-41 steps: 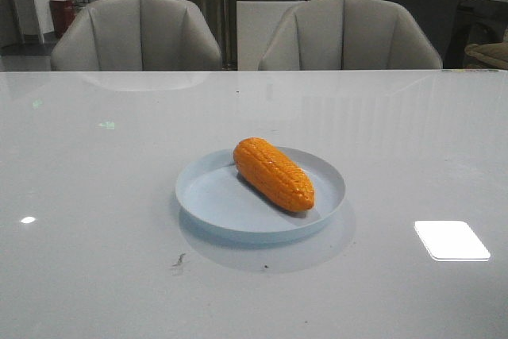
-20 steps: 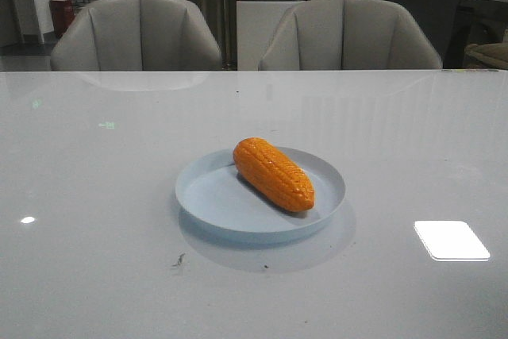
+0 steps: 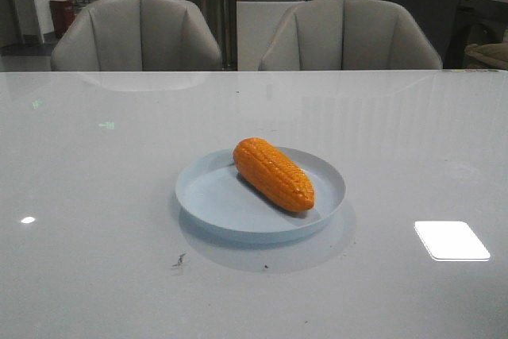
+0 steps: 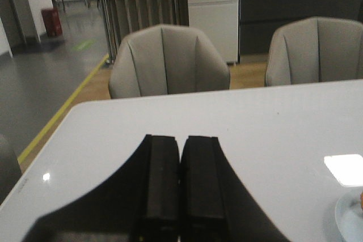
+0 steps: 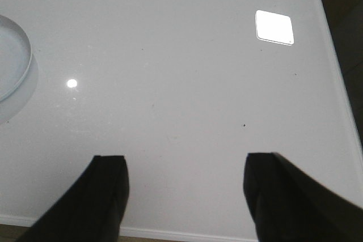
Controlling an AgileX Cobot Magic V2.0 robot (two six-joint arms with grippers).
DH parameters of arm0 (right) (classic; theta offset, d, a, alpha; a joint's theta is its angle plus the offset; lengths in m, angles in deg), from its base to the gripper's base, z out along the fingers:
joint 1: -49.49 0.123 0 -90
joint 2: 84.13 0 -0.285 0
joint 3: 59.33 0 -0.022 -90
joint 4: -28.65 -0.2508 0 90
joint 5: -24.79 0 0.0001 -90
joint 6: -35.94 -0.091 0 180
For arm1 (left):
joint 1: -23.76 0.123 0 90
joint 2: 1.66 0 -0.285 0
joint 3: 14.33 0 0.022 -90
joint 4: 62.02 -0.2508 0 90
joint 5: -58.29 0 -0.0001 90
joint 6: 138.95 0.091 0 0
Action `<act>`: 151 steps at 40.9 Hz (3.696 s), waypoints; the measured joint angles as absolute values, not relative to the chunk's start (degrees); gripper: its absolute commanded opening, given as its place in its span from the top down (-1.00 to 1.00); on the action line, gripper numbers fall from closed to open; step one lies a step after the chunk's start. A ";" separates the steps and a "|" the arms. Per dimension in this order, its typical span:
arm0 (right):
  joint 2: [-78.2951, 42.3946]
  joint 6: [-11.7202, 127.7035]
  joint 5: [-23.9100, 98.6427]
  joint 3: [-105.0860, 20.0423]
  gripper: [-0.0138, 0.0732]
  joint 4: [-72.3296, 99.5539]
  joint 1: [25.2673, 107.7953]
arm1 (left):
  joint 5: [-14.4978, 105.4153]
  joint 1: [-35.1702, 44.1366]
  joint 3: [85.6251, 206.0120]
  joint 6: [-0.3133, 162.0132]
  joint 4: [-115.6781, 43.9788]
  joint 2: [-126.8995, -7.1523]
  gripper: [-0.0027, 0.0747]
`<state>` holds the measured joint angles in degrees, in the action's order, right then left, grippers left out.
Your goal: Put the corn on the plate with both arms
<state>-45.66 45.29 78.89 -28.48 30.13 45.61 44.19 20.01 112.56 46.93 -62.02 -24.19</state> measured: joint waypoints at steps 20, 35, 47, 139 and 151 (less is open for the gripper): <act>-45.66 45.29 78.89 -28.48 -0.56 30.03 45.61 | 54.93 20.01 93.19 46.93 -62.02 -9.19 0.70; -45.66 45.29 78.89 -28.48 -0.56 30.03 45.61 | 56.34 20.01 88.05 46.93 -62.02 -9.19 0.70; -45.66 45.29 78.89 -28.48 -0.56 30.03 45.61 | 55.89 20.01 88.05 46.93 -62.02 -9.19 0.70; -77.06 37.17 42.17 19.51 0.55 21.45 51.11 | 55.89 20.01 88.05 46.93 -62.02 -9.19 0.70; -77.06 37.07 42.24 19.51 0.55 21.45 51.11 | 55.89 20.01 88.05 46.93 -62.02 -9.19 0.70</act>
